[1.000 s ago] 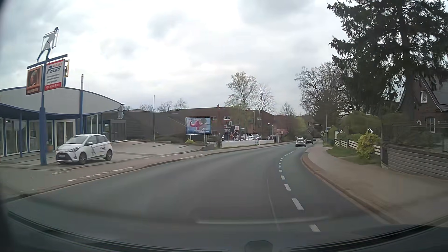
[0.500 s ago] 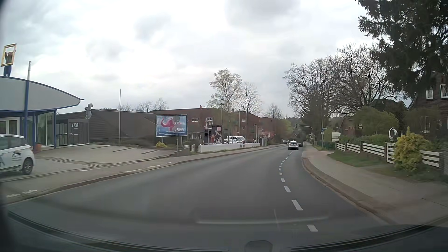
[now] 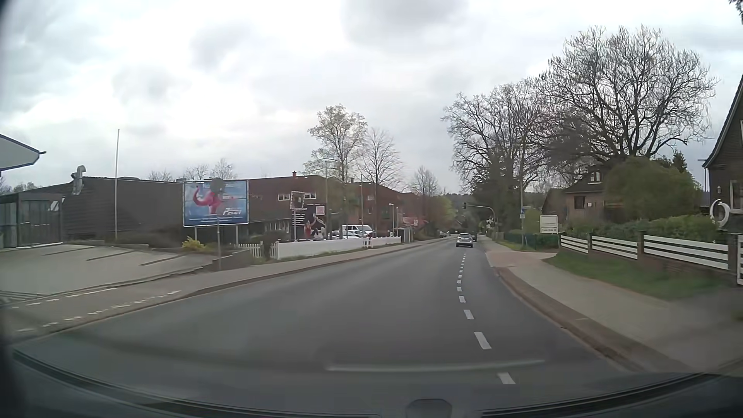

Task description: Follow the waypoints while adhering to traffic rules and regulations

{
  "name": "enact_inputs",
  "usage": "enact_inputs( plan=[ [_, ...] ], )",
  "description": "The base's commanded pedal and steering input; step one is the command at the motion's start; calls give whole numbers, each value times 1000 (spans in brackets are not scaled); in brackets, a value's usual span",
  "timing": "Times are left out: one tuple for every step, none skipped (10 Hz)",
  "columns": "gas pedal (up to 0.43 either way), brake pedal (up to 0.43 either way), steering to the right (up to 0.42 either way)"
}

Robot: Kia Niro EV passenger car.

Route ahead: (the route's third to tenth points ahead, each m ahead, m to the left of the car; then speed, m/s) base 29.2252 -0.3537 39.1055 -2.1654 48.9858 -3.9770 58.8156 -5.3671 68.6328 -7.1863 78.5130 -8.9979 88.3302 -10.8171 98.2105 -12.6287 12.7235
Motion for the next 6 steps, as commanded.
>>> enact_inputs(
  plan=[
    [138, 0, 45],
    [138, 0, 37],
    [138, 0, 36],
    [138, 6, 36],
    [138, 6, 35],
    [138, 0, 34]
  ],
)
